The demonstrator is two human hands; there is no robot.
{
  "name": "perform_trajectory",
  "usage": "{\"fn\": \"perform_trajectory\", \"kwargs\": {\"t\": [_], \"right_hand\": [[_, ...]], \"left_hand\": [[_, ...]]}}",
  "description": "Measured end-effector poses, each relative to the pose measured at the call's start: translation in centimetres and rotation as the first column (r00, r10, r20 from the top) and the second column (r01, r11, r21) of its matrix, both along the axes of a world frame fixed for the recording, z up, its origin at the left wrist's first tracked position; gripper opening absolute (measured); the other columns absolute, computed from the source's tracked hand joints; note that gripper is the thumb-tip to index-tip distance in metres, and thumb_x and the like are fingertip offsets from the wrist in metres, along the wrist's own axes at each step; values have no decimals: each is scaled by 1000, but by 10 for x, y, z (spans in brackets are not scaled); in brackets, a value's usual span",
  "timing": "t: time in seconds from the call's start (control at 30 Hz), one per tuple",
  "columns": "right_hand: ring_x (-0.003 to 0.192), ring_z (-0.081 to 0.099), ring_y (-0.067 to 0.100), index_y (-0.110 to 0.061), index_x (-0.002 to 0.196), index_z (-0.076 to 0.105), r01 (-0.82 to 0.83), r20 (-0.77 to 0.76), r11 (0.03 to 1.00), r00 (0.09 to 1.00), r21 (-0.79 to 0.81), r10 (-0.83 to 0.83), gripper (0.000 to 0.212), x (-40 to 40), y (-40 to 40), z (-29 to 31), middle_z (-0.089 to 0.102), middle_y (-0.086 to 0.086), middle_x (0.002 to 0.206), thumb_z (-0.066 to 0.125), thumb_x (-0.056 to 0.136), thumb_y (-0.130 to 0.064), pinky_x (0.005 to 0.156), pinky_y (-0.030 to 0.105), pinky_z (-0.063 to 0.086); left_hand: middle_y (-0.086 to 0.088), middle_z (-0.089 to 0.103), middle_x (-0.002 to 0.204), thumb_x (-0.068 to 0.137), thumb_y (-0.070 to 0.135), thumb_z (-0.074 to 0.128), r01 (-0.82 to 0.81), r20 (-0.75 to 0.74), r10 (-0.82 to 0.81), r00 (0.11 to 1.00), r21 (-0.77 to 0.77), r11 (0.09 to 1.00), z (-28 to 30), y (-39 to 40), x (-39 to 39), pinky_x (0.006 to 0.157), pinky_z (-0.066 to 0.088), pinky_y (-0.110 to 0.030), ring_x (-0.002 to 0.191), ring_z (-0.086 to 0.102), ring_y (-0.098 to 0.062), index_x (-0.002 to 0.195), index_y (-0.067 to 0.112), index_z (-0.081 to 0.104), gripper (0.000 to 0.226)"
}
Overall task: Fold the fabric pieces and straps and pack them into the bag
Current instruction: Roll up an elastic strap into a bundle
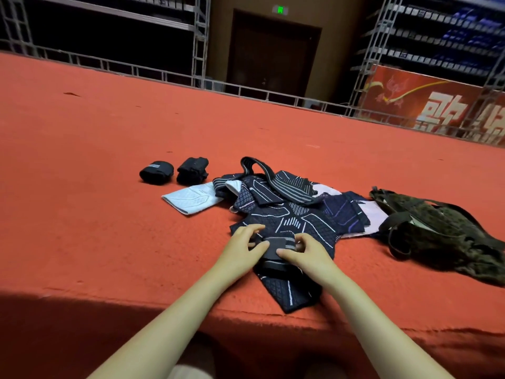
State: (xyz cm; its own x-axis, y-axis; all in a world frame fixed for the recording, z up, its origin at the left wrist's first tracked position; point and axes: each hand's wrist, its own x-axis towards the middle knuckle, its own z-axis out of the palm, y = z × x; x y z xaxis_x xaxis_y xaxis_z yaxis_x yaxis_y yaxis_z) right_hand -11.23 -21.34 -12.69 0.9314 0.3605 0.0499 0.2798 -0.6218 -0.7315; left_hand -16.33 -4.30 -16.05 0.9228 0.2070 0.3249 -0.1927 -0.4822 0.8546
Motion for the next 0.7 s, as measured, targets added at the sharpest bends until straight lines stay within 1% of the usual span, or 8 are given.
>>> {"fn": "perform_trajectory", "kwargs": {"t": [0.07, 0.2, 0.3, 0.37, 0.5, 0.57, 0.63, 0.7], "right_hand": [[104, 58, 15, -23, 116, 46, -19, 52, 999, 998, -31, 21, 58, -2, 3, 1, 62, -1, 108, 76, 71, -43, 97, 34, 44], [102, 61, 9, -25, 115, 40, -116, 69, 990, 991, 82, 111, 45, -10, 12, 4, 62, -4, 110, 71, 83, -21, 95, 29, 47], [98, 62, 6, -28, 112, 46, -163, 78, 955, 986, 248, 148, 37, -9, 24, 10, 64, -3, 109, 64, 87, -9, 88, 17, 47], [98, 64, 10, -30, 116, 50, -189, 33, 894, 981, 406, 192, 38, -5, 42, 17, 66, 0, 108, 62, 89, -6, 87, 23, 51], [100, 63, 7, -22, 127, 49, -192, 42, 819, 979, 541, 202, 43, 8, 101, 27, 64, -2, 113, 62, 89, -6, 89, 22, 51], [104, 61, 6, -21, 130, 47, -229, 46, 823, 969, 520, 241, 47, 16, 136, 24, 63, -2, 116, 64, 88, -9, 91, 21, 49], [100, 60, 7, -22, 131, 47, -239, 23, 861, 966, 449, 256, 48, 27, 169, 18, 61, -2, 113, 66, 87, -19, 89, 22, 48], [104, 56, 13, -18, 137, 44, -223, 84, 940, 975, 257, 208, 57, 42, 199, 11, 59, 0, 113, 67, 86, -31, 92, 28, 45]], "left_hand": [[-3, 58, 120, 90, 20, 59, -12, -13, 12, 1000, 6, 1000, -3, 0, 1, 90, 43, -15, 106, 56, -7, 125, 20, 55, 35], [-1, 60, 117, 91, 16, 56, -8, -12, 7, 1000, -50, 999, -5, 2, 2, 81, 40, -4, 100, 58, -8, 122, 20, 58, 31], [-2, 58, 111, 91, 10, 57, 33, 26, -28, 999, -255, 966, 0, 10, 1, 70, 43, -8, 87, 56, -9, 112, 25, 57, 26], [3, 56, 109, 92, 10, 57, 58, 79, -27, 997, -424, 904, 7, 21, 0, 66, 46, -14, 83, 55, -9, 108, 31, 54, 28], [0, 62, 119, 91, 15, 57, 30, 92, 28, 995, -576, 817, 18, 58, 2, 91, 52, -39, 108, 60, -17, 119, 33, 53, 33], [-5, 65, 115, 90, 12, 55, -69, 82, 141, 987, -574, 816, 22, 85, 4, 91, 52, -32, 104, 62, -18, 119, 28, 55, 32], [-1, 64, 110, 93, 5, 50, -185, 73, 260, 963, -521, 833, 27, 116, 7, 80, 49, -13, 95, 61, -9, 121, 22, 54, 34], [0, 60, 114, 93, 4, 48, -310, 69, 383, 921, -468, 828, 31, 152, 12, 82, 47, -10, 98, 58, -6, 127, 18, 51, 37]]}}
